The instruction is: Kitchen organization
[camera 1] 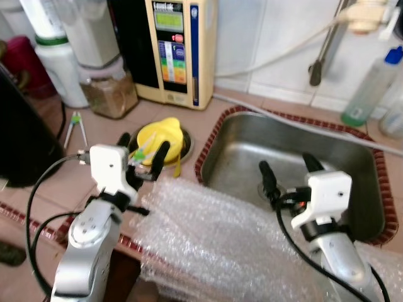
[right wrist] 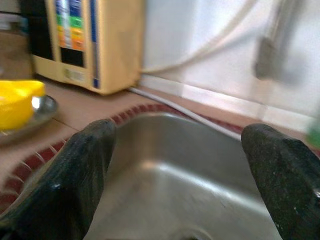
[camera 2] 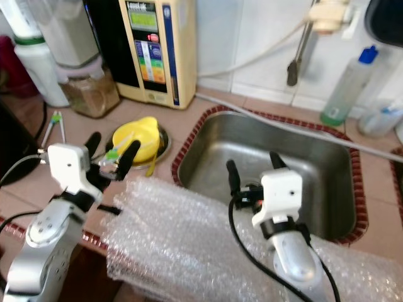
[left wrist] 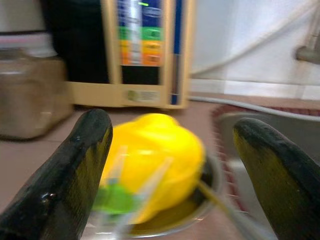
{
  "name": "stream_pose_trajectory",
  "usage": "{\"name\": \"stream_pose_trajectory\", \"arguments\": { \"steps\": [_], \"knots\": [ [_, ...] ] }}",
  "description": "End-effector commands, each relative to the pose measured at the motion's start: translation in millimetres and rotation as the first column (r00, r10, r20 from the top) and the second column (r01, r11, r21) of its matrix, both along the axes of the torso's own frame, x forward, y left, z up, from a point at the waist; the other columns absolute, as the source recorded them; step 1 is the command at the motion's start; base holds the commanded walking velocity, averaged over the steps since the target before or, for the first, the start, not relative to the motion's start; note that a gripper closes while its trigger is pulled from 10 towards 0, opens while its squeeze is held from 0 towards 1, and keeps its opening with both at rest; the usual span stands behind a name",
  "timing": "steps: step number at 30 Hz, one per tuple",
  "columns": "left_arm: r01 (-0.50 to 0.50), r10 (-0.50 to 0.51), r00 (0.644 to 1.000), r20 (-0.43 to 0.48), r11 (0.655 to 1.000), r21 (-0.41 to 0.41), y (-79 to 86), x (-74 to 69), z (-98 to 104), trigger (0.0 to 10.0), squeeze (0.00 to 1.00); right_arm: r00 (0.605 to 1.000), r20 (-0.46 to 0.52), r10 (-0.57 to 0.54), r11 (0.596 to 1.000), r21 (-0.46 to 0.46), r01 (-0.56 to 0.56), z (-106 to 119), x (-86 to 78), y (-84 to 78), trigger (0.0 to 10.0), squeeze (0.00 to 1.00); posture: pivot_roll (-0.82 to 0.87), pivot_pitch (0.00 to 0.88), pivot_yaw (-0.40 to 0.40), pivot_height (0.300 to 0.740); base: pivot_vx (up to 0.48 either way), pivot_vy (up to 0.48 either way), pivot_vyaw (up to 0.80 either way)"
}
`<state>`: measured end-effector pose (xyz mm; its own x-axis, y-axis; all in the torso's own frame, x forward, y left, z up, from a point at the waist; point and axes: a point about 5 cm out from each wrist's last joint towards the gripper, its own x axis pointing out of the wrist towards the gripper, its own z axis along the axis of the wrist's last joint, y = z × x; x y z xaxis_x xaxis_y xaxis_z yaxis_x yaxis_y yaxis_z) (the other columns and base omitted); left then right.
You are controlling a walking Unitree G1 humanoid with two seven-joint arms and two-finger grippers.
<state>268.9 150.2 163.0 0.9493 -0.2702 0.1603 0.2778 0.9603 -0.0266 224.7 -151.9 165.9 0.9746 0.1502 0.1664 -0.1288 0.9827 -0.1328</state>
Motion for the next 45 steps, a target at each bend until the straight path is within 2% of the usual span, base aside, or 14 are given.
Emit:
{"name": "stream_pose_trajectory", "arguments": {
  "steps": [1,6,14,19,26,34,41,45],
  "knots": [
    [0.012,-0.012,1.000,0.004,1.000,0.013,-2.5,-0.7,1,10.0,0.00,1.000,-0.003,-0.016,1.000,-0.003,0.016,-1,-1.2,-2.9,10.0,0.00,-0.05,0.098,0.037,0.740,0.000,0.000,0.00],
    [0.010,-0.010,1.000,-0.007,1.000,0.019,-1.2,-1.8,-2,10.0,0.00,1.000,-0.004,-0.013,1.000,-0.004,0.013,-2,-1.5,-1.7,10.0,0.00,-0.05,0.097,0.036,0.740,0.000,0.000,0.00],
    [-0.076,0.079,0.996,-0.030,0.994,0.074,11.2,-2.2,-16,10.0,0.00,1.000,0.011,0.026,1.000,-0.003,-0.026,1,-1.8,3.7,10.0,0.00,-0.05,0.096,0.030,0.740,0.000,0.000,0.00],
    [-0.092,0.096,0.995,-0.042,0.993,0.077,13.6,-1.9,-20,10.0,0.00,0.999,0.017,0.043,0.999,-0.015,-0.043,2,-1.3,5.7,10.0,0.00,-0.05,0.093,0.026,0.740,0.000,0.000,0.00],
    [-0.123,0.128,0.990,-0.058,0.989,0.082,14.5,4.5,-31,10.0,0.00,0.997,0.043,0.059,0.998,-0.023,-0.058,8,2.0,9.6,10.0,0.00,-0.05,0.090,0.027,0.740,0.000,0.000,0.00],
    [-0.073,0.076,0.996,-0.051,0.996,0.049,2.7,14.2,-27,10.0,0.00,0.994,0.072,0.082,0.997,-0.016,-0.081,14,2.5,16.3,10.0,0.00,-0.05,0.097,0.035,0.740,0.000,0.000,0.00],
    [-0.027,0.030,0.996,-0.079,0.999,0.047,-3.1,10.0,-34,10.0,0.00,0.995,0.068,0.067,0.998,-0.019,-0.066,14,2.9,15.9,10.0,0.00,-0.06,0.105,0.043,0.740,0.000,0.000,0.00],
    [-0.014,0.019,0.997,-0.079,0.998,0.056,-5.6,9.2,-34,10.0,0.00,0.996,0.064,0.063,0.998,-0.014,-0.062,13,3.0,16.1,10.0,0.00,-0.06,0.104,0.044,0.740,0.000,0.000,-0.63]
  ]
}}
